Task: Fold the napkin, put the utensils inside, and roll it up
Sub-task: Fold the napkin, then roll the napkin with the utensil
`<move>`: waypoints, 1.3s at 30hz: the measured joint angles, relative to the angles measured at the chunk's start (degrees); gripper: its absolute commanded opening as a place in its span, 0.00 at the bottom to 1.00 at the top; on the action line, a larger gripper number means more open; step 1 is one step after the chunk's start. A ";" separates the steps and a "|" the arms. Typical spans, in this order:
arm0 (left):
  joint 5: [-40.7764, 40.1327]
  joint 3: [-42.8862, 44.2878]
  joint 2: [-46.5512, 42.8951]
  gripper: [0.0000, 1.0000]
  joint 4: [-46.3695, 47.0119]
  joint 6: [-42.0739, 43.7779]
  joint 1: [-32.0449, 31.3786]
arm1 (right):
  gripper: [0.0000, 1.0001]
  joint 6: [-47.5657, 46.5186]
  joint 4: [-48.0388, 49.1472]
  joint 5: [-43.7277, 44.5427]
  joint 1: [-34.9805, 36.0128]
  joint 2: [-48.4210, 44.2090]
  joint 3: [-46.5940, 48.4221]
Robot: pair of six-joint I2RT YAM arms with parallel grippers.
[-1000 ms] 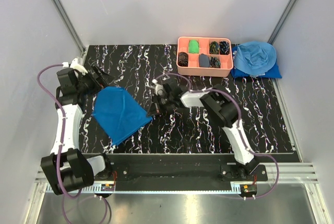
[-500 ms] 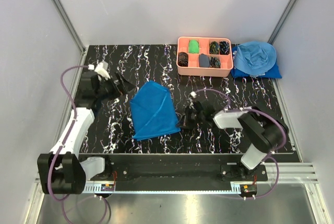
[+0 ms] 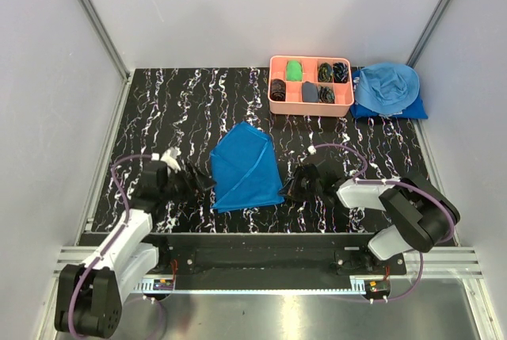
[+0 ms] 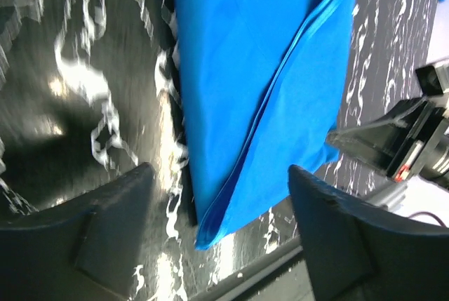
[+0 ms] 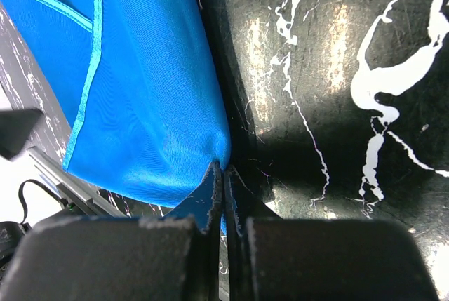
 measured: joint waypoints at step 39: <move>-5.27 -13.11 -4.85 0.37 8.79 -13.46 -10.01 | 0.00 1.25 5.03 -1.33 -0.20 2.25 -0.59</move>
